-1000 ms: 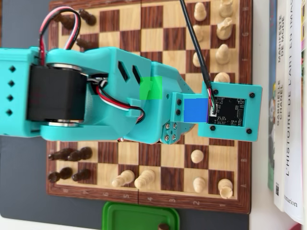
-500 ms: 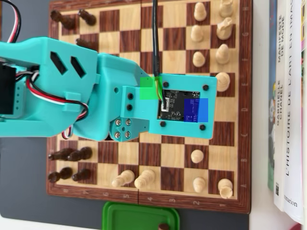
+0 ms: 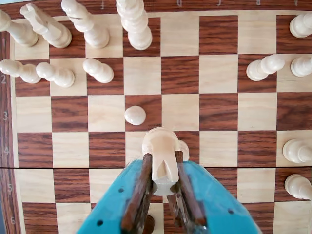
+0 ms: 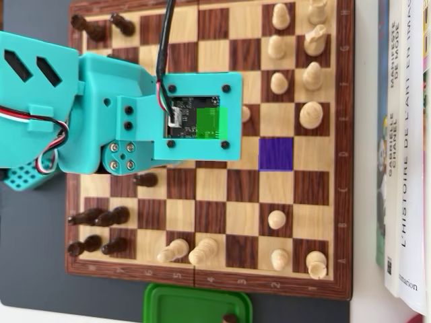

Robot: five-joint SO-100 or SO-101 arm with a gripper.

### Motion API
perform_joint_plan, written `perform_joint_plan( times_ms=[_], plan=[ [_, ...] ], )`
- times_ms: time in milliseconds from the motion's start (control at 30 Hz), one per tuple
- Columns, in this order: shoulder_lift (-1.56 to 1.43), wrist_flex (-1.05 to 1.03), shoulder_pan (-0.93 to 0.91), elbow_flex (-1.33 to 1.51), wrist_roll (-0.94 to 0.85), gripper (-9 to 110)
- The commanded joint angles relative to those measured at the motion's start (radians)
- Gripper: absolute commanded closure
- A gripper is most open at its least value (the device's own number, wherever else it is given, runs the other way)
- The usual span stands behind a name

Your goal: Play chess

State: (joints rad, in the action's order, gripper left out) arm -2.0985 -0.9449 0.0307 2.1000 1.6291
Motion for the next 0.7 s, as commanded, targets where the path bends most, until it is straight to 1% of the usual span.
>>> perform_joint_plan(
  times_ms=[0, 467, 667],
  plan=[
    [-0.064, 0.0, 0.023, 0.017, 0.009, 99],
    [-0.081, 0.0, 0.098, 0.071, 0.009, 99],
    [0.014, 0.0, 0.094, 0.058, 0.009, 99]
  ],
)
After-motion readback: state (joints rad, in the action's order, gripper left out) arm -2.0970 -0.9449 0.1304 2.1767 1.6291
